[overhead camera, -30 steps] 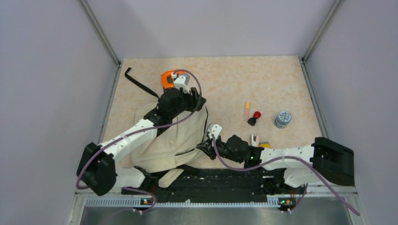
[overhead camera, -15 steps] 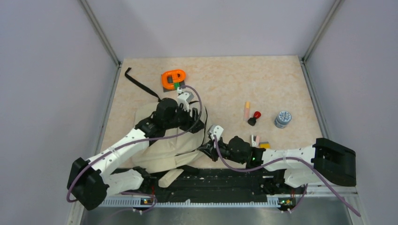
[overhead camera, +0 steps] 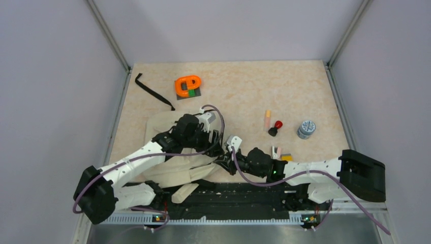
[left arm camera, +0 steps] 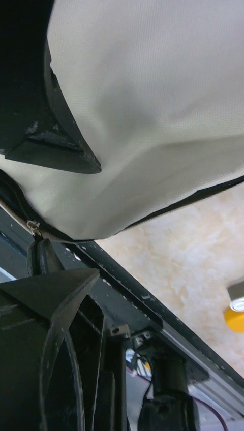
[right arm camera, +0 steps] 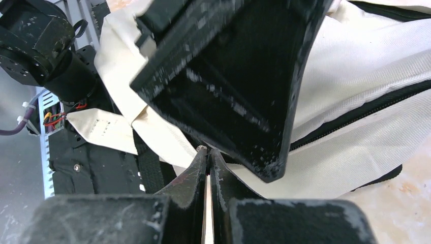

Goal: Pack the student bag
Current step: Zip the student bag at the center of the board.

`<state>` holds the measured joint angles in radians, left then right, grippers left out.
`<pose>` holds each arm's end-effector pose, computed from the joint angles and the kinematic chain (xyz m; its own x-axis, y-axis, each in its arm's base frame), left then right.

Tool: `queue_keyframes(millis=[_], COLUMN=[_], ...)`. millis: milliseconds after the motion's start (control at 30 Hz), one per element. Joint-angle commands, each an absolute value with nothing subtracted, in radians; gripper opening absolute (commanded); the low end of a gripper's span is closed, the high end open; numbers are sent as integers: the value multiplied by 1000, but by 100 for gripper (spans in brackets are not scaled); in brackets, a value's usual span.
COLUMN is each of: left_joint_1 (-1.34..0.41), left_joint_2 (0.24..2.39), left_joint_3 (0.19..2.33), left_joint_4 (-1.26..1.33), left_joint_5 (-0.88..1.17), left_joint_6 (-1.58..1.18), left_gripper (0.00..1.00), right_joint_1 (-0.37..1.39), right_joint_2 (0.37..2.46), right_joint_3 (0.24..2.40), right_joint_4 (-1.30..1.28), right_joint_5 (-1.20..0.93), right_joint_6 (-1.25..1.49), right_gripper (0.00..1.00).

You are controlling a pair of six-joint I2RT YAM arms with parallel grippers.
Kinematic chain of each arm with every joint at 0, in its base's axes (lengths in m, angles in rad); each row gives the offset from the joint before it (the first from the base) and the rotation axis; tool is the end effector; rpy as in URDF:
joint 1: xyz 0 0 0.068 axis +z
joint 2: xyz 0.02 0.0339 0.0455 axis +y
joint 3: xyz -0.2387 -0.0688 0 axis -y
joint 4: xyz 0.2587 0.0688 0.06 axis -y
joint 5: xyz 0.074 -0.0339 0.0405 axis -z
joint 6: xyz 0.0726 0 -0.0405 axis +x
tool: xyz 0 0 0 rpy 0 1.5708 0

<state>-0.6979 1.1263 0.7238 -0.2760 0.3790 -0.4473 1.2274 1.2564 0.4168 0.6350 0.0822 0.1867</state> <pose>0.2042 -0.2063 0.1941 -0.7873 0.1358 -0.6015 0.5293 0.6493 -0.5461 0.1089 0.2870 0.1583 -0.2364 -0.1117 -0.9652 -0.8828 0.4396 0.1654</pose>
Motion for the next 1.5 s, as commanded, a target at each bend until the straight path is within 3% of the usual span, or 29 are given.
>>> queue_keyframes(millis=[0, 100, 233, 333, 767, 1467], left_joint_1=[-734, -745, -748, -749, -745, -713], left_joint_2=[1166, 1184, 1219, 1228, 1295, 1336], left_joint_3=[725, 736, 778, 803, 915, 923], left_joint_4=[-303, -267, -200, -113, 258, 531], left_joint_5=[346, 368, 394, 361, 147, -53], left_joint_6=[-443, -457, -482, -500, -500, -462], left_gripper=[65, 37, 8, 0, 0, 0], right_joint_1=[1223, 1223, 1223, 1223, 1254, 1321], right_joint_2=[1232, 1230, 1230, 1233, 1299, 1476], right_joint_3=[428, 430, 439, 459, 502, 623], right_joint_4=[657, 655, 645, 608, 681, 822], right_joint_5=[77, 79, 75, 69, 40, 48], right_joint_6=[183, 183, 179, 175, 202, 252], right_gripper=[0, 0, 0, 0, 0, 0])
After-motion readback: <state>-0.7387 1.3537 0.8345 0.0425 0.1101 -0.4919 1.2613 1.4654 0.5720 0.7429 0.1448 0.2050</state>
